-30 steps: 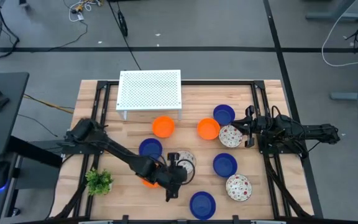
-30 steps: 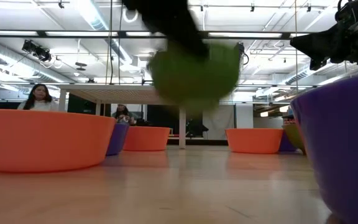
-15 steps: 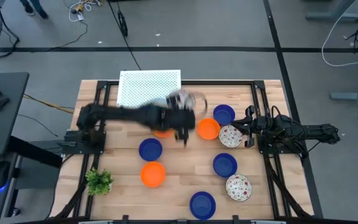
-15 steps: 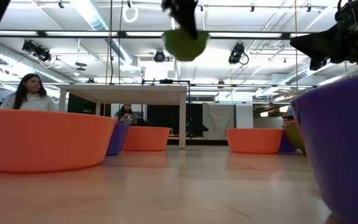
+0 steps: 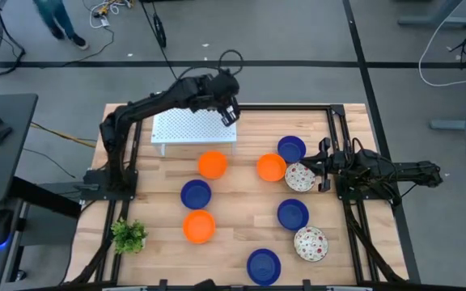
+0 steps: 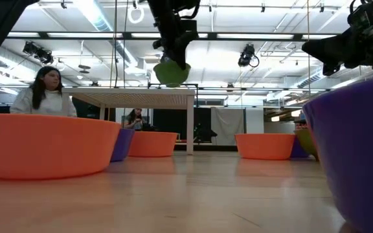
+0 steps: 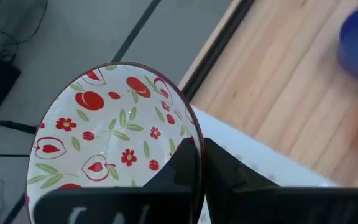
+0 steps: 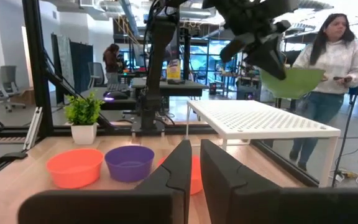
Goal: Pick & Place Mini bowls
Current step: Put the white bowl on the shelf
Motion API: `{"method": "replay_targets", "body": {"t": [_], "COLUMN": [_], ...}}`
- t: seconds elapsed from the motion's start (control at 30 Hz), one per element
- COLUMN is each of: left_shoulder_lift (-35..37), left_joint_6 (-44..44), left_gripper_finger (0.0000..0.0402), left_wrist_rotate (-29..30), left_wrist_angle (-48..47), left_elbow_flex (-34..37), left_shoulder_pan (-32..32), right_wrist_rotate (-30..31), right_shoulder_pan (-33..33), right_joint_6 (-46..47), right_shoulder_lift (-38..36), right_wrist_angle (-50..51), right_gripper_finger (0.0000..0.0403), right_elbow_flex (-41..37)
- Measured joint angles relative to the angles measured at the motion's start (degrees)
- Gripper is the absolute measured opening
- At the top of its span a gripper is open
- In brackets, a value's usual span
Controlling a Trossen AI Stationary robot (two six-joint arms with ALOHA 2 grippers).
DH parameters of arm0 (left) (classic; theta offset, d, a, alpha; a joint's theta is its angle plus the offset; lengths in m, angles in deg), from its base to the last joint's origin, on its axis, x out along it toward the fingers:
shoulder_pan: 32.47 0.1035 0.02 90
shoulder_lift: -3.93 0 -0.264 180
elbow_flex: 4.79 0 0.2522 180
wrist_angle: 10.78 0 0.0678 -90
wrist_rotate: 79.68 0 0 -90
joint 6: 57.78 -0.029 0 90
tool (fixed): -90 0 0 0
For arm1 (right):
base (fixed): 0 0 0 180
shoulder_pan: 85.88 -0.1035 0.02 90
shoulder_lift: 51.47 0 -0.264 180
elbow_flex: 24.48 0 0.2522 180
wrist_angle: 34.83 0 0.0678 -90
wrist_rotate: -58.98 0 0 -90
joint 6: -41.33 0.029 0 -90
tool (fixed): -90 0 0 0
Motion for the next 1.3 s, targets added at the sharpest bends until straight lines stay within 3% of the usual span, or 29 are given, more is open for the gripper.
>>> {"method": "replay_targets", "body": {"t": [0.17,0.47,0.63,0.9,1.03,1.3], "left_shoulder_lift": [-0.1,-0.3,-0.3,-0.3,-0.3,0.1], "left_joint_6": [3.4,3.5,3.4,4.5,5.0,6.2], "left_gripper_finger": [0.0012,0.0012,0.0024,0.0034,0.0062,0.0158], "left_wrist_rotate": [-2.1,1.8,4.6,1.0,-0.4,-2.9], "left_wrist_angle": [2.1,8.7,9.1,9.2,8.8,5.1], "left_elbow_flex": [1.2,10.2,11.0,11.0,11.0,10.0], "left_shoulder_pan": [1.0,0.0,0.1,0.0,0.0,0.2], "right_wrist_rotate": [0.0,0.0,0.0,0.0,0.0,0.0], "right_shoulder_pan": [0.0,0.0,0.0,0.0,0.0,0.0], "right_joint_6": [1.3,1.3,1.3,1.3,1.2,1.2], "right_shoulder_lift": [0.0,0.0,0.0,0.0,0.0,0.0], "right_wrist_angle": [0.0,0.0,-0.1,-0.1,-0.1,-0.1], "right_gripper_finger": [0.004,0.004,0.004,0.004,0.004,0.004], "right_elbow_flex": [0.0,0.0,0.0,0.0,0.0,0.0]}}
